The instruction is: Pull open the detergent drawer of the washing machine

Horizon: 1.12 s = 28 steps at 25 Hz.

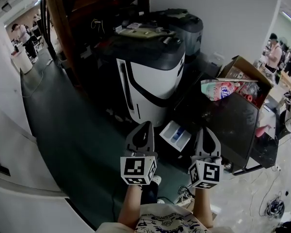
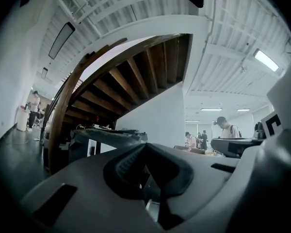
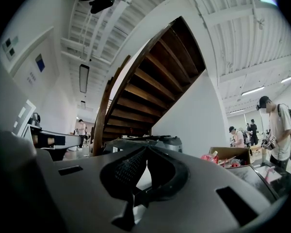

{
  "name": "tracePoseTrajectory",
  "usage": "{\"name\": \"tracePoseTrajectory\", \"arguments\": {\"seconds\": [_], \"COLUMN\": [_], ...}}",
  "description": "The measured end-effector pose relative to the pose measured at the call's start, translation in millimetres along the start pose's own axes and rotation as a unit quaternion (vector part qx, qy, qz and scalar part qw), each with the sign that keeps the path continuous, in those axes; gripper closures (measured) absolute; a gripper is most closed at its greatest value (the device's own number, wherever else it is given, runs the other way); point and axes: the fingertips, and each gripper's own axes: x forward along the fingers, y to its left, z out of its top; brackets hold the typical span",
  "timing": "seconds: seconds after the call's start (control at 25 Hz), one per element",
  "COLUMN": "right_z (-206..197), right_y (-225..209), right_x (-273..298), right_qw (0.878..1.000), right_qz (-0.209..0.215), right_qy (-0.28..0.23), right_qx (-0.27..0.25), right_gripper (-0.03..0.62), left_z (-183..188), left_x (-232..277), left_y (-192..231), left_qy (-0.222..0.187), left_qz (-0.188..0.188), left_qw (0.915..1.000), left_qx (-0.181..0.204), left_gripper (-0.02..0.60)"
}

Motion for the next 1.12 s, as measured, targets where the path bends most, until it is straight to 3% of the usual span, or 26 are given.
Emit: {"name": "tracePoseTrajectory", "arguments": {"seconds": [0.16, 1.12], "right_z": [1.9, 2.9], "right_y": [-1.4, -12.4], "right_x": [-2.9, -0.8], "right_qw": [1.000, 1.000], "right_qz": [0.006, 0.014], "right_qy": [-0.001, -0.001], "right_qx": [0.001, -0.006], "right_gripper": [0.580, 0.580], "left_z": [6.8, 7.8], "left_x": [-4.1, 1.5], "left_y": [-4.6, -15.8], "left_qy": [-0.005, 0.000], "left_qz": [0.009, 0.015], "left_qw": [0.9997, 0.9994], "left_qx": [0.020, 0.030], "left_gripper": [0.568, 0.568]}}
